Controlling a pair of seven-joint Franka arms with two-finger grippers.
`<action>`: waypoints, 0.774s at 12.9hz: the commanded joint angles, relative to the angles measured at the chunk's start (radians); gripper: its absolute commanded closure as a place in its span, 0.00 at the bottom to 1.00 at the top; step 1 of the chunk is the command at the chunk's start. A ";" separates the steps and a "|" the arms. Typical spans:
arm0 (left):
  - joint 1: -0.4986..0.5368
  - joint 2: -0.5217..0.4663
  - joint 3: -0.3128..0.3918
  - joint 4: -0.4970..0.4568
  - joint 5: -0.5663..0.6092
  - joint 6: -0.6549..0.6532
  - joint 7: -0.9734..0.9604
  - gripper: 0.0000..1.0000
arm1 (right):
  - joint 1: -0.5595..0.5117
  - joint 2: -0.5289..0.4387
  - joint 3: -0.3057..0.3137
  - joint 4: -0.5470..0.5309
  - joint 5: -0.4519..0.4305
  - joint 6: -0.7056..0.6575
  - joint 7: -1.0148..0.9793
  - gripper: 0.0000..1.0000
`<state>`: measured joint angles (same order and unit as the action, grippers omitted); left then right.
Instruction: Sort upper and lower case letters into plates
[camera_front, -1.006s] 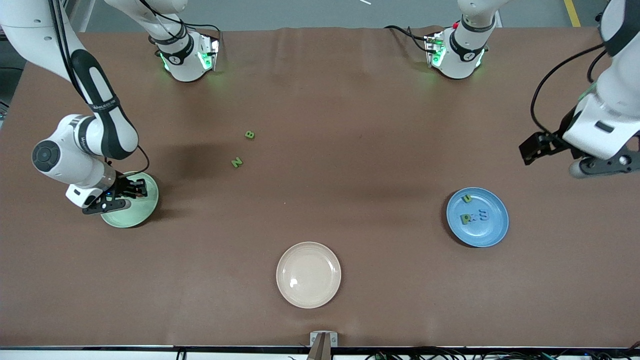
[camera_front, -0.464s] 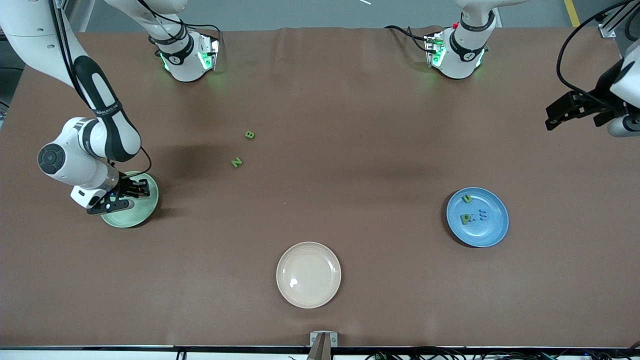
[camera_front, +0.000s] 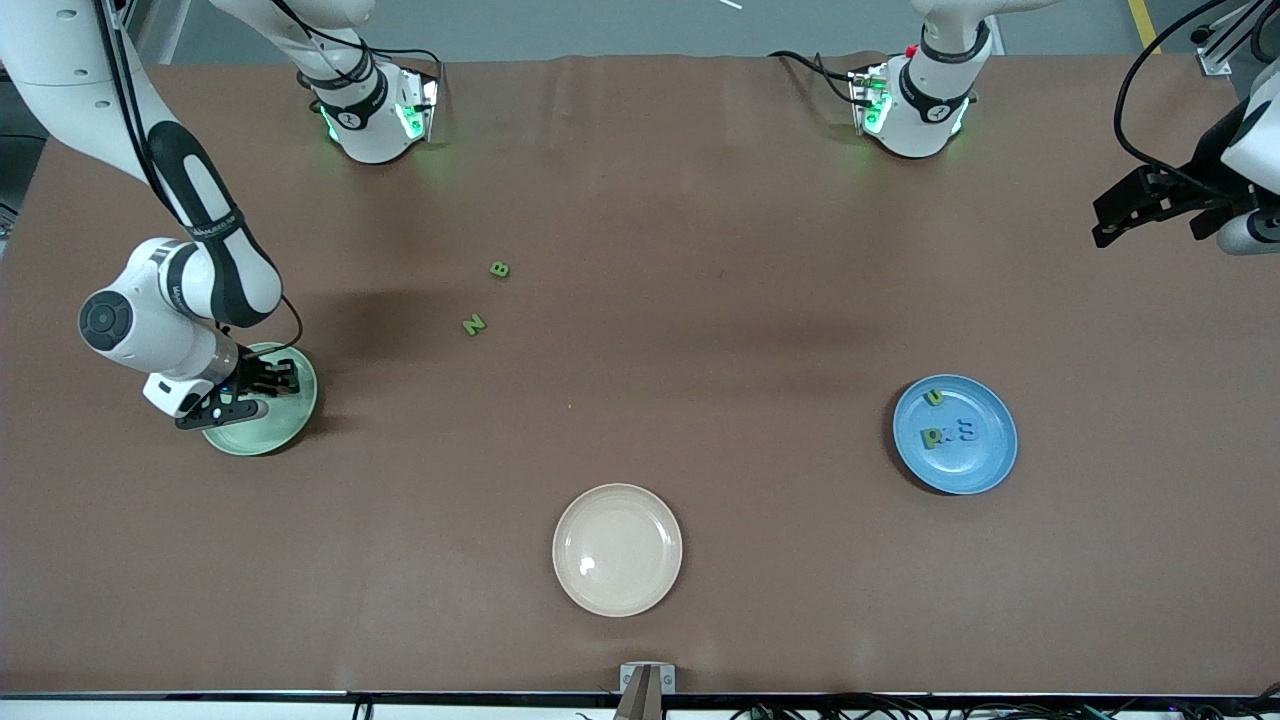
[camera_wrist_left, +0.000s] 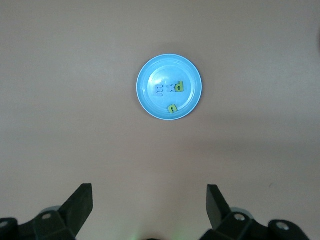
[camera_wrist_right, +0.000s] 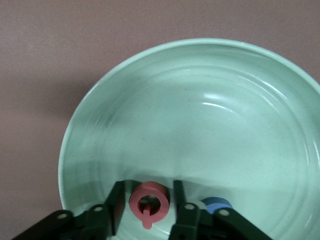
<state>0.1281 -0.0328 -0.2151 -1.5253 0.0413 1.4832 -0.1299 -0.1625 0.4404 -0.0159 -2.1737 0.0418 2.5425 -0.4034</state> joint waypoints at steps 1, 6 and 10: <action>-0.004 -0.012 0.003 -0.009 -0.015 0.008 0.024 0.00 | -0.012 -0.061 0.016 -0.002 -0.002 -0.060 -0.009 0.00; -0.011 0.017 -0.004 0.028 -0.002 0.006 0.021 0.00 | 0.063 -0.225 0.019 0.150 -0.002 -0.454 0.121 0.00; -0.001 0.034 -0.015 0.053 0.000 0.006 0.019 0.00 | 0.196 -0.337 0.020 0.140 -0.002 -0.580 0.213 0.00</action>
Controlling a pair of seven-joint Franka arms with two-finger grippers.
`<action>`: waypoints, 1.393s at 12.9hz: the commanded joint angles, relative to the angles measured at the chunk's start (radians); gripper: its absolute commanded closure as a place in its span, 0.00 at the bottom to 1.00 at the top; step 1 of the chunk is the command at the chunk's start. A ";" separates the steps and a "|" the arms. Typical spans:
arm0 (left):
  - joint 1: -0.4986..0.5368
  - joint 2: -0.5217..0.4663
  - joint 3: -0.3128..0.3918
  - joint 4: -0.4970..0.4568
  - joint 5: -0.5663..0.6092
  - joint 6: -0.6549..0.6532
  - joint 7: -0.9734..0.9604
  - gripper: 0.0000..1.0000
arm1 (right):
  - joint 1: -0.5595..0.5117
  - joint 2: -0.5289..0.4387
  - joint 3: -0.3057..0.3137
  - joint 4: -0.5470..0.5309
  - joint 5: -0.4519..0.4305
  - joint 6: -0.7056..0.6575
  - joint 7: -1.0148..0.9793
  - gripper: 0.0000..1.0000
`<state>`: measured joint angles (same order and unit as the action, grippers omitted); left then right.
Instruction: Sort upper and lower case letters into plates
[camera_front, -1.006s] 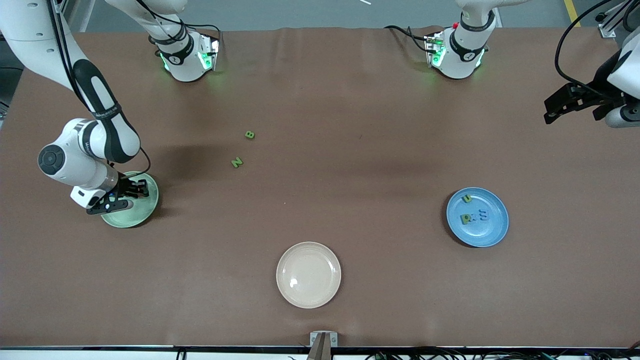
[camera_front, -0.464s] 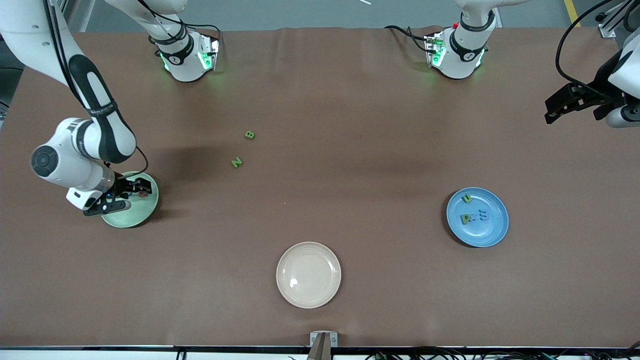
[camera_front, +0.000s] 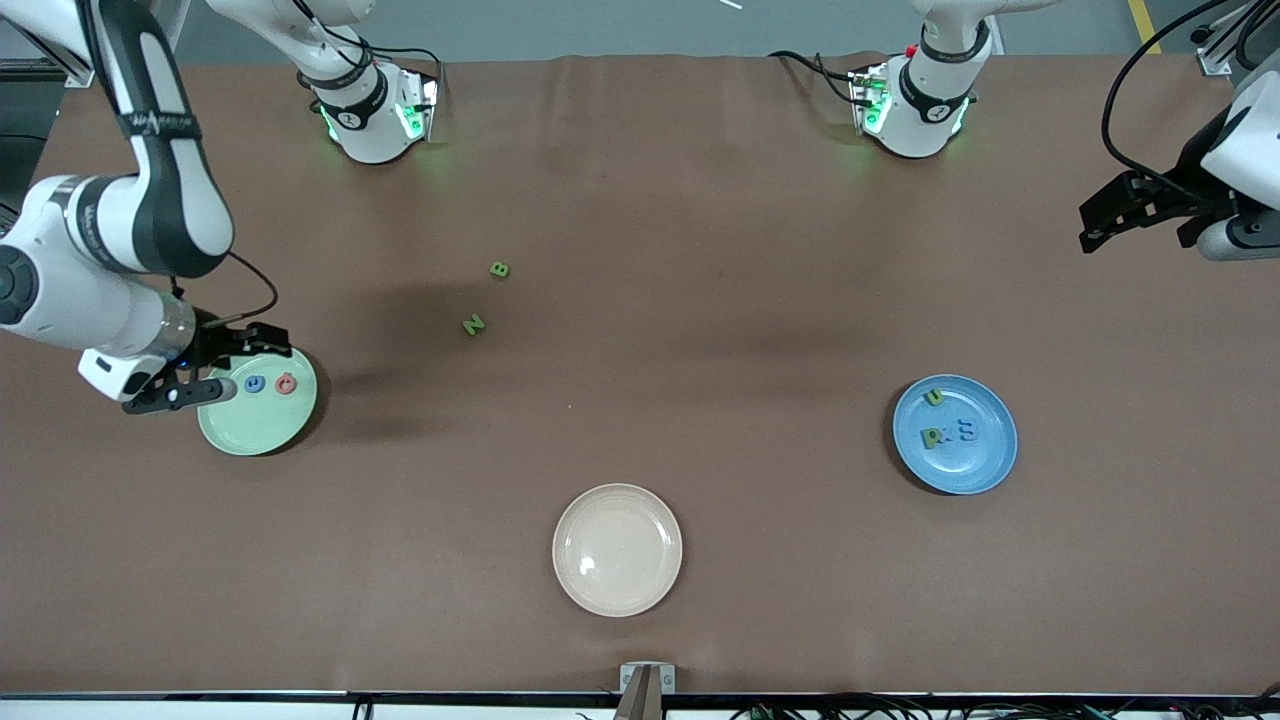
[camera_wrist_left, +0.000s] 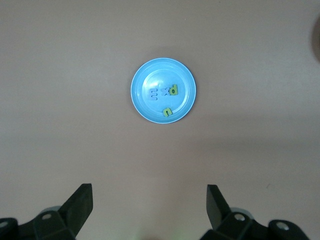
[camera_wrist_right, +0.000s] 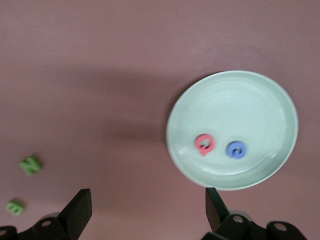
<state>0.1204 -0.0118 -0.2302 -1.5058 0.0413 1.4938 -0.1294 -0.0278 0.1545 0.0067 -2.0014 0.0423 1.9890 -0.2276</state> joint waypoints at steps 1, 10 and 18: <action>0.007 0.012 0.002 0.035 0.003 -0.004 0.016 0.00 | 0.104 -0.061 -0.002 -0.033 -0.002 -0.044 0.031 0.00; 0.012 0.009 0.000 0.032 -0.008 0.009 0.016 0.00 | 0.388 -0.049 -0.001 -0.270 0.004 0.308 0.028 0.00; 0.010 0.007 -0.001 0.027 -0.009 0.023 0.020 0.00 | 0.447 0.072 -0.001 -0.361 0.004 0.559 0.028 0.00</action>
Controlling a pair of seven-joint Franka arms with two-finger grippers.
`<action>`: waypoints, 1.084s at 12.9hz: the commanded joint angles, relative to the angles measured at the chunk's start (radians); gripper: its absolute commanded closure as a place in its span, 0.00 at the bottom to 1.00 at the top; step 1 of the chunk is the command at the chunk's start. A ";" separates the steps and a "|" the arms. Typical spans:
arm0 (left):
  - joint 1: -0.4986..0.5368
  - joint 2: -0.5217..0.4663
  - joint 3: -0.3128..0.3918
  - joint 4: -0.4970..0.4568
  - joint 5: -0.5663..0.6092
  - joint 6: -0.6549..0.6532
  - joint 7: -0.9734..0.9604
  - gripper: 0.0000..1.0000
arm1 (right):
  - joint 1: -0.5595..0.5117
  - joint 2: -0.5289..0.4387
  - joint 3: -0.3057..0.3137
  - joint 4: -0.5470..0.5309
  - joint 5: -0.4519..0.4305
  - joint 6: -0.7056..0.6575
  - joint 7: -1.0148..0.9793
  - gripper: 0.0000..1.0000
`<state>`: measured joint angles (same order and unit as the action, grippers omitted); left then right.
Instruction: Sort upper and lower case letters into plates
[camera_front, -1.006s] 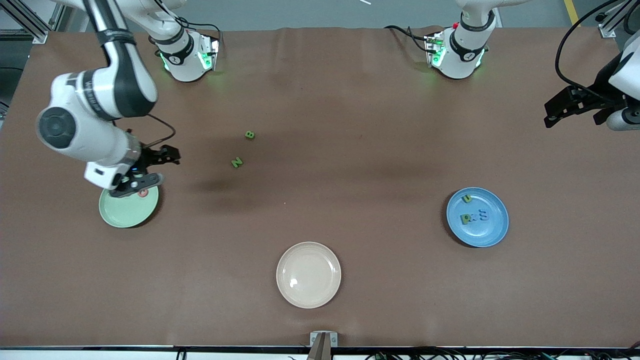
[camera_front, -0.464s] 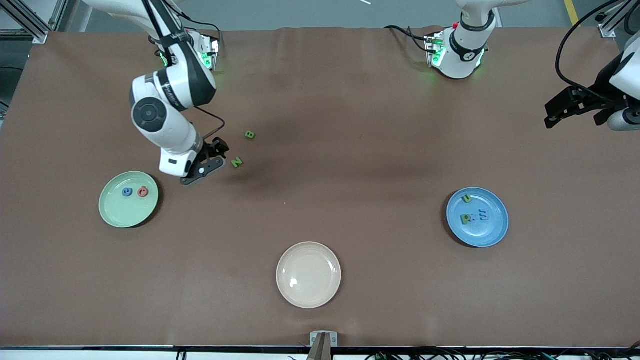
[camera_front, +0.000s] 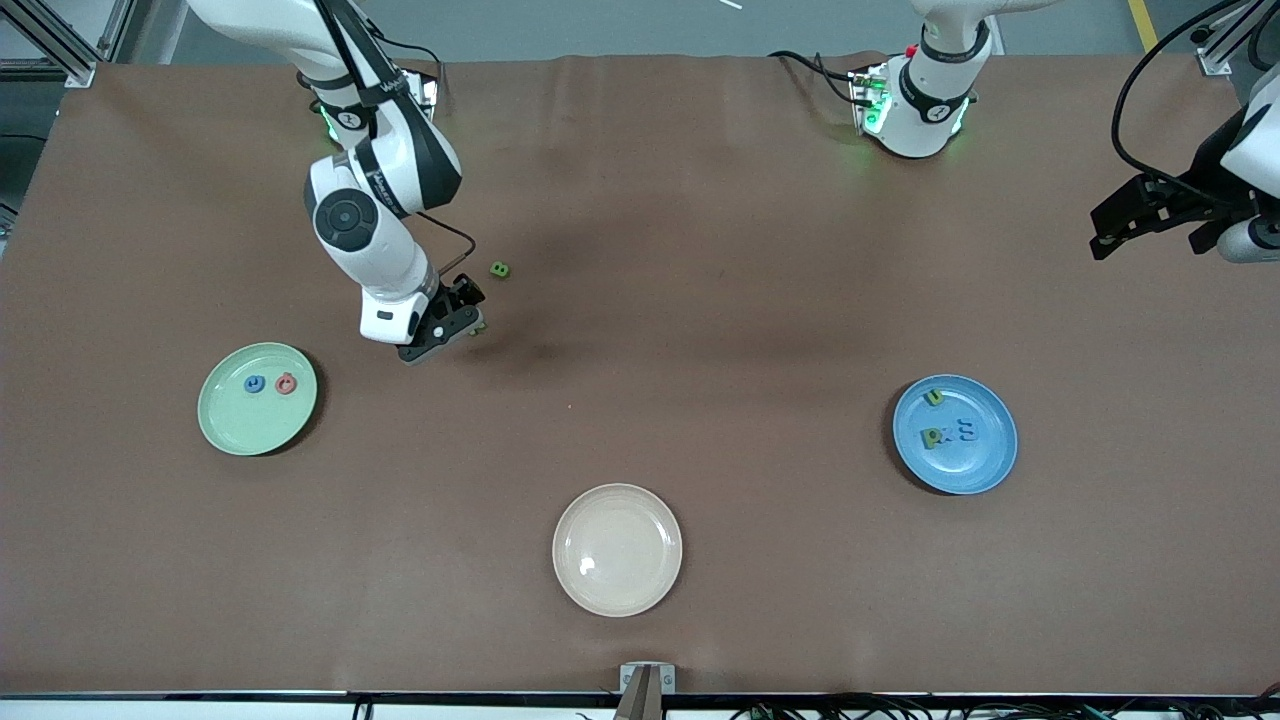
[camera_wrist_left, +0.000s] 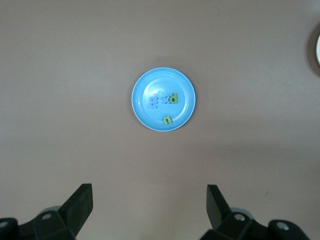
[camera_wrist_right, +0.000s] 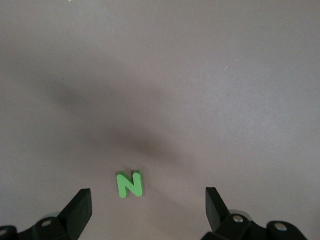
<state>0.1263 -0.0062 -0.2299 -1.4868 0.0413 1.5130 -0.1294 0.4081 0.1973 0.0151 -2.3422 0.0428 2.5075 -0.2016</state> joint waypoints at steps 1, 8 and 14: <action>0.006 0.002 -0.002 0.008 -0.009 0.004 0.022 0.00 | 0.011 0.051 -0.009 -0.020 0.003 0.051 0.002 0.00; 0.006 0.002 0.000 0.007 -0.009 0.004 0.024 0.00 | 0.049 0.120 -0.007 -0.026 0.005 0.106 0.004 0.07; 0.006 0.002 0.000 0.007 -0.009 0.006 0.024 0.00 | 0.054 0.120 -0.006 -0.055 0.006 0.123 0.004 0.25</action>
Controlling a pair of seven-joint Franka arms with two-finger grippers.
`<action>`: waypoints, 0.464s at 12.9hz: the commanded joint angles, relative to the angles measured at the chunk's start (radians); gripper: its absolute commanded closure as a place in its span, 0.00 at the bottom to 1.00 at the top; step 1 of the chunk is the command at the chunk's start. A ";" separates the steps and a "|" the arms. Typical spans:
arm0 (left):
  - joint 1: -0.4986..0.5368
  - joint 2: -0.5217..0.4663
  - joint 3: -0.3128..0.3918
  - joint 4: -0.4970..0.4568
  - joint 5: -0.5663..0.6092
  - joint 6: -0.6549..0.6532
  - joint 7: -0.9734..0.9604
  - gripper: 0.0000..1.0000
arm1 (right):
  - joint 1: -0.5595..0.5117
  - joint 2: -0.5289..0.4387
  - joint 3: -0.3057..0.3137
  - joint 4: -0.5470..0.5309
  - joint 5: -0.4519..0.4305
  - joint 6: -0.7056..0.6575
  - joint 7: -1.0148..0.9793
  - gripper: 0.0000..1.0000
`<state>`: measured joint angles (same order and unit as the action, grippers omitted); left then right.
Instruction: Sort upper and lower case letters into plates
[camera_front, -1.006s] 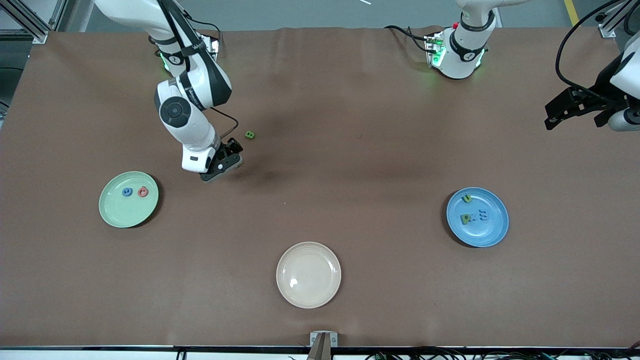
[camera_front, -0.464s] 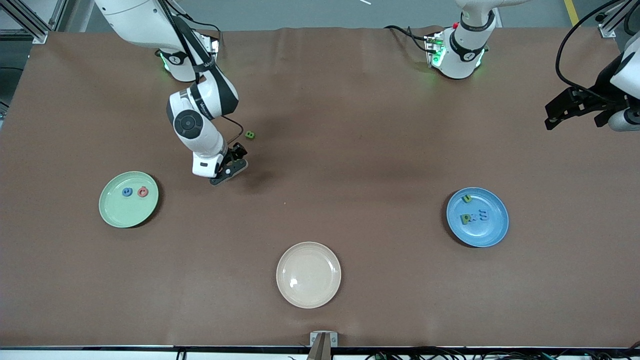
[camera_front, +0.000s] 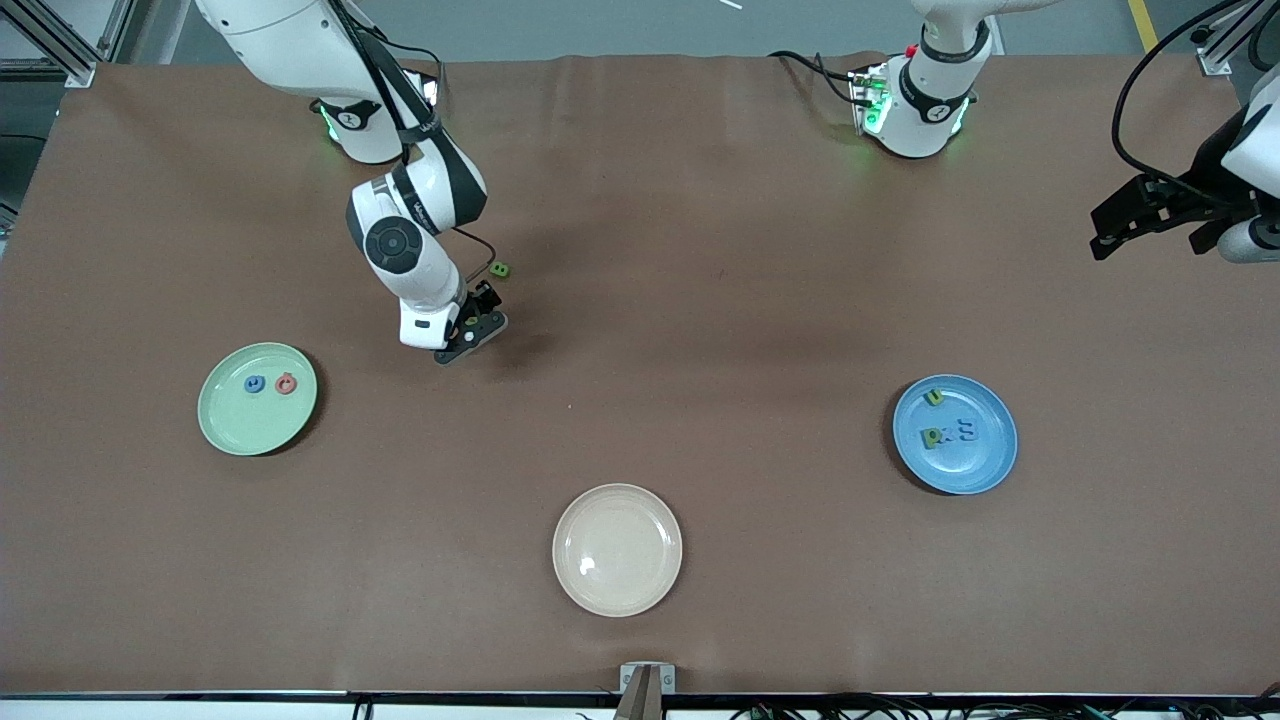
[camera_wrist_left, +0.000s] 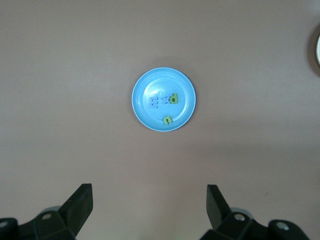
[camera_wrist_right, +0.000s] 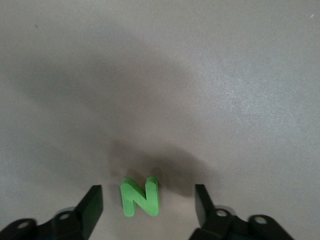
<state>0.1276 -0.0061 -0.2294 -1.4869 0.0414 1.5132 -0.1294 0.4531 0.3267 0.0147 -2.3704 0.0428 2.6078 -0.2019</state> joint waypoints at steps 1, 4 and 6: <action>0.006 0.002 -0.001 0.007 -0.009 0.005 0.024 0.00 | 0.009 -0.009 -0.006 -0.030 0.006 0.023 0.004 0.25; 0.004 0.003 -0.001 0.007 -0.009 0.005 0.024 0.00 | 0.012 -0.009 -0.006 -0.033 0.008 0.023 0.007 0.31; 0.004 0.005 -0.001 0.005 -0.009 0.005 0.022 0.00 | 0.021 -0.009 -0.006 -0.042 0.009 0.024 0.012 0.32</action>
<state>0.1276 -0.0054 -0.2294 -1.4873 0.0414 1.5132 -0.1294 0.4546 0.3267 0.0148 -2.3813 0.0429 2.6102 -0.2018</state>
